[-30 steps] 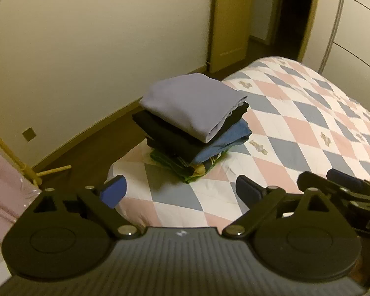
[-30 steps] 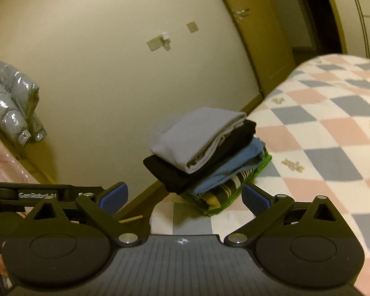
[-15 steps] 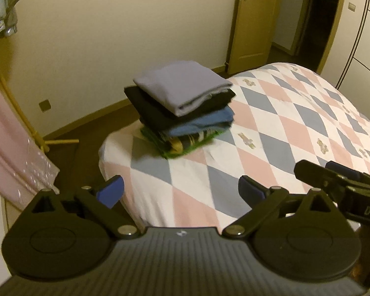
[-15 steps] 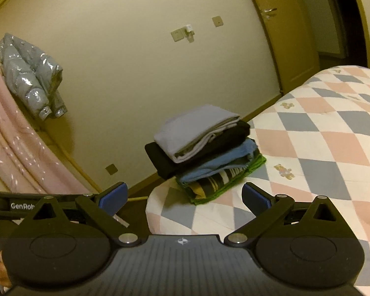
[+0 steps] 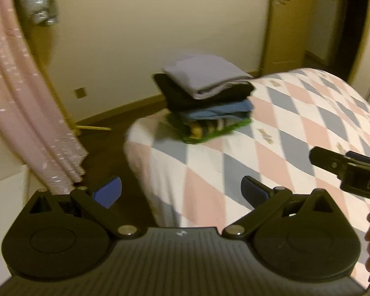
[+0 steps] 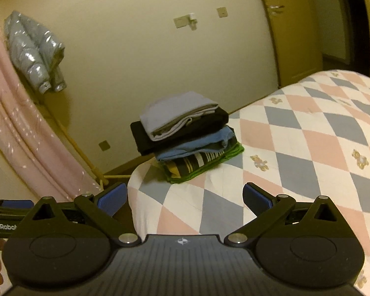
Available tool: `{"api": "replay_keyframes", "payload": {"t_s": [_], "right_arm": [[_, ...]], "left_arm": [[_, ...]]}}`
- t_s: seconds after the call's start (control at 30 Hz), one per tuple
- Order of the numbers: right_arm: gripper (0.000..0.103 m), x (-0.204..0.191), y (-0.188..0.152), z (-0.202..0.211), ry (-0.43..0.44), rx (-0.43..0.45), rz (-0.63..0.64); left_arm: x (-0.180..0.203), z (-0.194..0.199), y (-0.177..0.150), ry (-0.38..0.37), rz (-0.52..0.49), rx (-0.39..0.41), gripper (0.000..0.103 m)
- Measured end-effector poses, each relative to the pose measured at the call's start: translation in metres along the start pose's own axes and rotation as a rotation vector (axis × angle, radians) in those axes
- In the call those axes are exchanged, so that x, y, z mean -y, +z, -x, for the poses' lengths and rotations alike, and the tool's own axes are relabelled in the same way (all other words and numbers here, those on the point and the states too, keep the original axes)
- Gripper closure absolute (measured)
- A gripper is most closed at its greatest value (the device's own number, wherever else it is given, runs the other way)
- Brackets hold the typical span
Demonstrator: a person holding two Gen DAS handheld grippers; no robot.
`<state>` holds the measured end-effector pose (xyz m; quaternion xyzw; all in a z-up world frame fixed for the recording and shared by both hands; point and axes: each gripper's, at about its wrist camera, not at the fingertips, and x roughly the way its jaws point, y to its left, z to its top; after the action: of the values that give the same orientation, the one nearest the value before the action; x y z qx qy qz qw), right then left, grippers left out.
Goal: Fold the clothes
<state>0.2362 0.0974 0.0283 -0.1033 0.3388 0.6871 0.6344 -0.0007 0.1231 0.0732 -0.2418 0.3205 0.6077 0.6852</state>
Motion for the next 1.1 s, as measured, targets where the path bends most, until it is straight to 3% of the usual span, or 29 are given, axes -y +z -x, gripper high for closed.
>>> {"api": "replay_keyframes", "payload": {"t_s": [0.2,0.53,0.73,1.1], "right_arm": [[0.0,-0.004,0.001,0.001,0.031,0.003,0.042],[0.0,-0.008,-0.004,0.013,-0.053,0.069,0.173],[0.0,0.013,-0.008,0.005,-0.082,0.001,0.113],[0.0,0.032,-0.022,-0.022,-0.028,-0.125,0.065]], "left_arm": [[-0.002,0.012,-0.001,0.003,0.046,-0.001,0.001],[0.019,-0.003,-0.015,-0.014,0.056,-0.067,0.001],[0.025,-0.021,-0.024,-0.012,0.075,-0.102,0.001],[0.031,-0.059,-0.031,-0.003,0.081,-0.177,0.001]]}}
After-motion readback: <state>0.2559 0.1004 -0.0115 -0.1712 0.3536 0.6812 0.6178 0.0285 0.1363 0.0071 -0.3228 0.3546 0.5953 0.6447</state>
